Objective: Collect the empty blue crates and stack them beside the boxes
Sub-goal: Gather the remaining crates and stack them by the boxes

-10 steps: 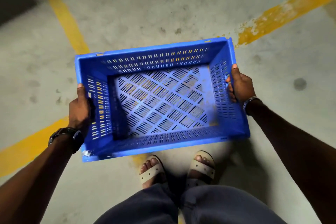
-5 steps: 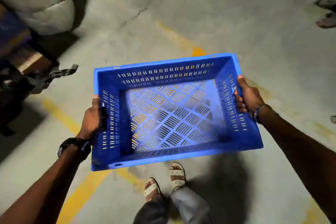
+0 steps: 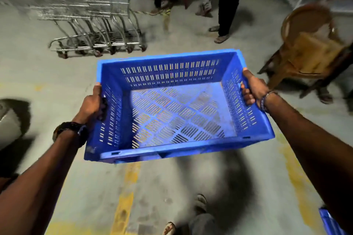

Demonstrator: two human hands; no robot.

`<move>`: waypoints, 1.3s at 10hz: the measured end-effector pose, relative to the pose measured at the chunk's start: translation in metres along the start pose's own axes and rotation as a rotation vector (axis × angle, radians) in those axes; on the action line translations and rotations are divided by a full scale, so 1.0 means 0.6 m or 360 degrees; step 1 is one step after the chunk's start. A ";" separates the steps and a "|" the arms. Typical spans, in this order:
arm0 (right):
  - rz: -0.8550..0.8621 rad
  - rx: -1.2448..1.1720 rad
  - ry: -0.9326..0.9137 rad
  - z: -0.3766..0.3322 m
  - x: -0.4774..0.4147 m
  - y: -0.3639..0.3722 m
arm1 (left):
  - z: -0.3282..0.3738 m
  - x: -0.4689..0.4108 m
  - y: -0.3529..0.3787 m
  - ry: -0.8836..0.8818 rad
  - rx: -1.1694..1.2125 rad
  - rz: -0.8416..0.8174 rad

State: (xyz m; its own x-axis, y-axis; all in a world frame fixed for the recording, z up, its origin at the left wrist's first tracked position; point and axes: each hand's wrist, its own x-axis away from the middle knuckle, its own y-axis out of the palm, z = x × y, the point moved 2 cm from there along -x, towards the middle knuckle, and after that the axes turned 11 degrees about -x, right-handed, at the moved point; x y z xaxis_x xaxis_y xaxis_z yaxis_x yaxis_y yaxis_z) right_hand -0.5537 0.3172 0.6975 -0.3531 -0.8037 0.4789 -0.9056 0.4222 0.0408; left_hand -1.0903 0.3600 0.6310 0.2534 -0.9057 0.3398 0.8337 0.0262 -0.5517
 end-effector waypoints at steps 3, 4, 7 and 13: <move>0.0393 -0.0194 -0.0086 -0.011 0.107 -0.260 | 0.250 0.123 0.185 0.0288 0.0003 -0.0266; 0.0537 -0.0239 -0.0134 -0.013 0.147 -0.368 | 0.324 0.163 0.272 0.0372 0.0030 -0.0434; 0.0985 -0.0332 -0.0321 -0.024 0.299 -0.788 | 0.562 0.383 0.608 0.0610 -0.0098 -0.0826; 0.1864 -0.0628 -0.0361 0.005 0.780 -1.468 | 1.029 0.812 1.464 0.1310 -0.0730 -0.1683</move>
State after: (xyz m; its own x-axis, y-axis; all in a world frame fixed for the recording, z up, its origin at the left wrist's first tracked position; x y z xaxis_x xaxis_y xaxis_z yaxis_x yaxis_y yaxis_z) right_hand 0.0777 -0.4322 0.8831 -0.9642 0.1003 0.2454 0.0962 0.9950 -0.0285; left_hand 0.0686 0.2030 0.7821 -0.8677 -0.3995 0.2957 0.1757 -0.8031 -0.5693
